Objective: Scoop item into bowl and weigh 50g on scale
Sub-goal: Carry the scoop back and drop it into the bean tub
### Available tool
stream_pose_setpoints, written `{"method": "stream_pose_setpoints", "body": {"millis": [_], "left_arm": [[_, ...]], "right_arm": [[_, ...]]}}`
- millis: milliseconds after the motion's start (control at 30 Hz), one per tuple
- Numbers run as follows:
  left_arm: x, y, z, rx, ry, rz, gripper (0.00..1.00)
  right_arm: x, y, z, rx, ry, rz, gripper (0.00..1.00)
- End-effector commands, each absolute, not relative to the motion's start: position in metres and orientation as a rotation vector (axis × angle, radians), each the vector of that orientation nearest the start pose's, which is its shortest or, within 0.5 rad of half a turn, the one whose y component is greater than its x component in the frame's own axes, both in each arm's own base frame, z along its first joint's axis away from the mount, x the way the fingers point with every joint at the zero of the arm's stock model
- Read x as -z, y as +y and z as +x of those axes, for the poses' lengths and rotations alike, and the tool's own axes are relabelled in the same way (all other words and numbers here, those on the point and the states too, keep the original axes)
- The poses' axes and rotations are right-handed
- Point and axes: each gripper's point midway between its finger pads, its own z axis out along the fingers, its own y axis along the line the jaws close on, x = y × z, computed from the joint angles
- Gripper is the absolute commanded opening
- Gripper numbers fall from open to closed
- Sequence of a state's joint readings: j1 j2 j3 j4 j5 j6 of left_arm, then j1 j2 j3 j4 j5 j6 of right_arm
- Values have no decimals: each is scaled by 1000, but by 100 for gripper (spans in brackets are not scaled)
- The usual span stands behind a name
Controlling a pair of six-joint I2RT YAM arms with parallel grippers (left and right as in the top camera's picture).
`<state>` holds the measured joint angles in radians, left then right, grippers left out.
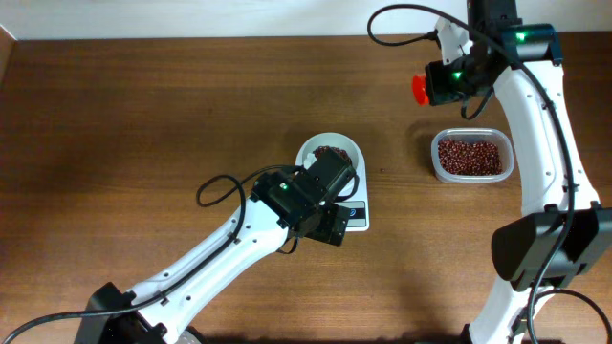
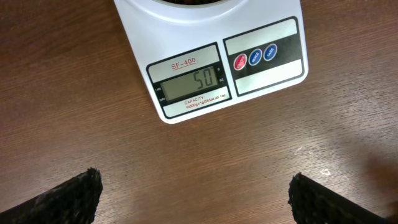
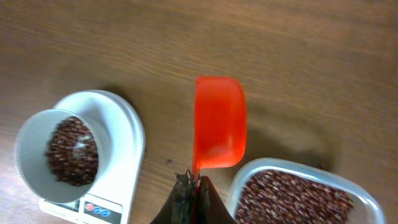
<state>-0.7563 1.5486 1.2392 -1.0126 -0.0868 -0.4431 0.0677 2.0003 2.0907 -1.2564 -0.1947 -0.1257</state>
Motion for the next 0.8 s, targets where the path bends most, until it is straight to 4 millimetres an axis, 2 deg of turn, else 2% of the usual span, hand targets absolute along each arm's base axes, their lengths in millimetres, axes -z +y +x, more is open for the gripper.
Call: {"method": "stream_pose_setpoints", "body": {"millis": [0, 33, 67, 200, 300, 467, 567, 633, 667, 767], "left_arm": [[-120, -211, 247, 81, 2858, 419, 99], [-120, -211, 247, 81, 2858, 419, 99], [-120, -211, 247, 81, 2858, 419, 99], [-120, -211, 247, 81, 2859, 419, 99], [-120, -211, 247, 81, 2858, 419, 99], [-120, -211, 247, 81, 2858, 419, 99], [-120, -211, 247, 81, 2858, 419, 99], [-120, -211, 247, 81, 2858, 419, 99], [-120, -211, 247, 81, 2858, 419, 99], [-120, -211, 247, 81, 2858, 419, 99]], "right_arm": [[-209, 41, 455, -90, 2762, -191, 4], [-204, 33, 449, -44, 2799, -179, 4], [-201, 21, 440, 14, 2844, -66, 4], [-196, -5, 422, 19, 2922, 110, 4], [-184, -26, 413, 12, 2961, 231, 4], [-137, -30, 388, 11, 3098, 261, 4], [-109, -30, 386, 13, 3111, 261, 4], [-98, -30, 389, 13, 3100, 262, 5], [-96, -30, 390, 14, 3097, 261, 16], [-96, -32, 396, 19, 3072, 261, 29]]}}
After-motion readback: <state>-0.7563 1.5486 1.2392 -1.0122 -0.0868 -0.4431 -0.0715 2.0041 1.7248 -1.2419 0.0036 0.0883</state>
